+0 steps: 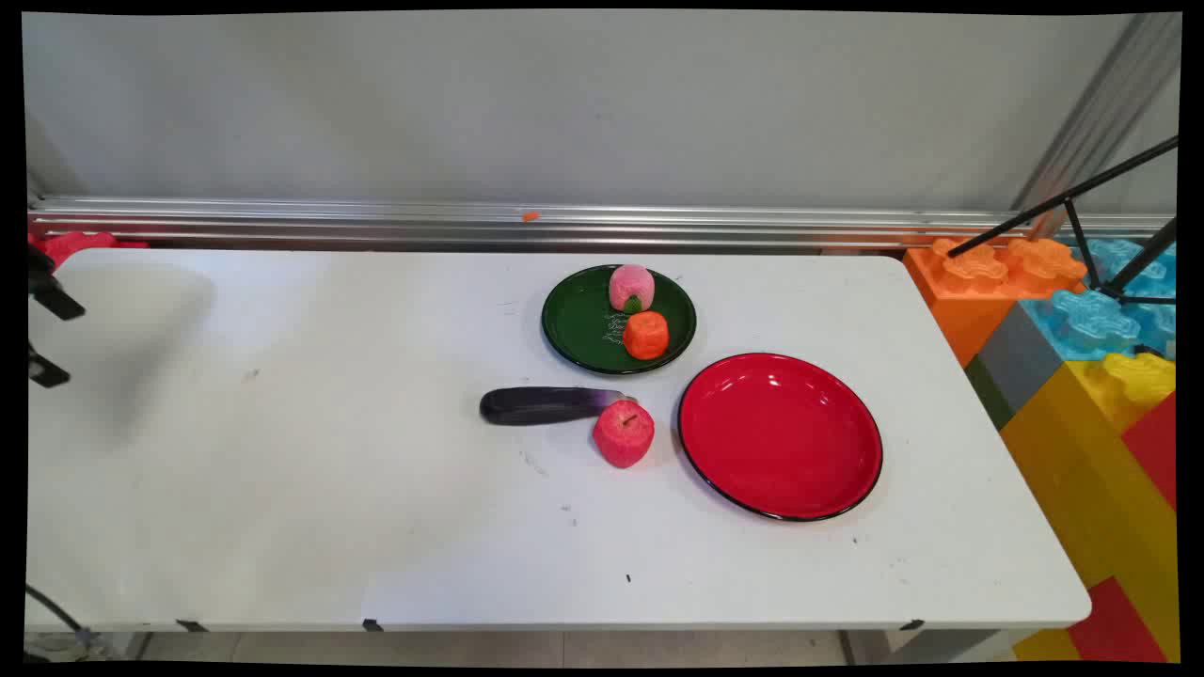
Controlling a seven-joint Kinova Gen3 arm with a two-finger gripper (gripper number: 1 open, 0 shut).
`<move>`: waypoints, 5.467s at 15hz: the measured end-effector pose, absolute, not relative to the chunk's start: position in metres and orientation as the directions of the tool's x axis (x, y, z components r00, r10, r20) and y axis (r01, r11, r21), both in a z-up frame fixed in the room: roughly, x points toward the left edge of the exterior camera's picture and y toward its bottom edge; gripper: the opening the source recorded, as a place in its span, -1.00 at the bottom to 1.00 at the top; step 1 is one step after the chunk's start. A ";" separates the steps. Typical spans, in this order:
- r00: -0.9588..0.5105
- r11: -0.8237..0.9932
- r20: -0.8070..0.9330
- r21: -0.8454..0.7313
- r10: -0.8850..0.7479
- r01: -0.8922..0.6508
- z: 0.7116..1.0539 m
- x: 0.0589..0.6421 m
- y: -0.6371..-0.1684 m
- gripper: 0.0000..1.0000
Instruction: Pick up the mandarin from the green plate
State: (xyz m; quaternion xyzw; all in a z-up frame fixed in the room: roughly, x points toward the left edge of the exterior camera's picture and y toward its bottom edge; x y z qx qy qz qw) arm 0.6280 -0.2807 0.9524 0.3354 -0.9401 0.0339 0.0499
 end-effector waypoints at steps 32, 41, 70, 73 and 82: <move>-0.605 0.711 0.548 -0.027 -0.578 -0.703 0.865 0.333 -0.472 1.00; -0.680 0.851 0.618 -0.033 -0.394 -0.523 0.821 0.327 -0.523 1.00; -0.618 0.911 0.727 0.026 -0.300 -0.412 0.716 0.290 -0.593 1.00; -0.614 0.910 0.730 0.024 -0.299 -0.414 0.714 0.289 -0.595 1.00; -0.602 0.908 0.737 0.036 -0.306 -0.417 0.712 0.287 -0.595 -1.00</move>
